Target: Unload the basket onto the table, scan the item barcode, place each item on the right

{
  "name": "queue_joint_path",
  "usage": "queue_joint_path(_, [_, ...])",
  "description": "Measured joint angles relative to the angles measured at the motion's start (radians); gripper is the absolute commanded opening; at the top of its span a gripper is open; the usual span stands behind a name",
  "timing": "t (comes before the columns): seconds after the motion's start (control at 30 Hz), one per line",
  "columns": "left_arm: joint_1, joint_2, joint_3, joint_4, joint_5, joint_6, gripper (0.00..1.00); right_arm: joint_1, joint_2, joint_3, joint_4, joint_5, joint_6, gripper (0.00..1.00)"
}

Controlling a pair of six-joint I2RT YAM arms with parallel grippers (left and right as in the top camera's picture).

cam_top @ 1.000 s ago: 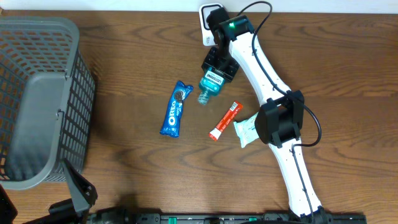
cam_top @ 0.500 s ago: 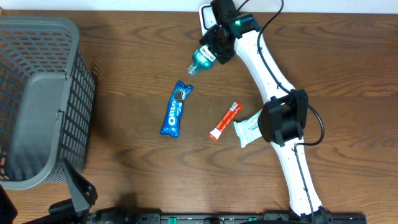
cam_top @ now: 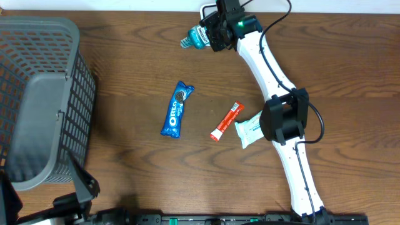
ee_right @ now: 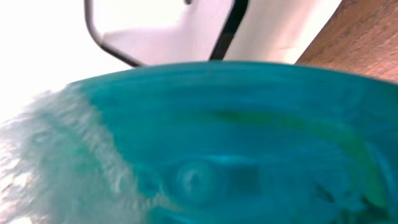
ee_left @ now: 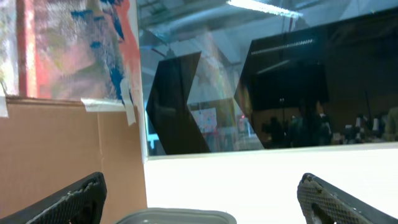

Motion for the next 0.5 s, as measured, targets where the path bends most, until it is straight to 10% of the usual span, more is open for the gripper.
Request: queue_joint_path(0.5, [0.000,0.000,-0.055,0.000,0.000,0.000,0.98,-0.094,0.037,0.000,0.185,-0.071,0.160,0.34])
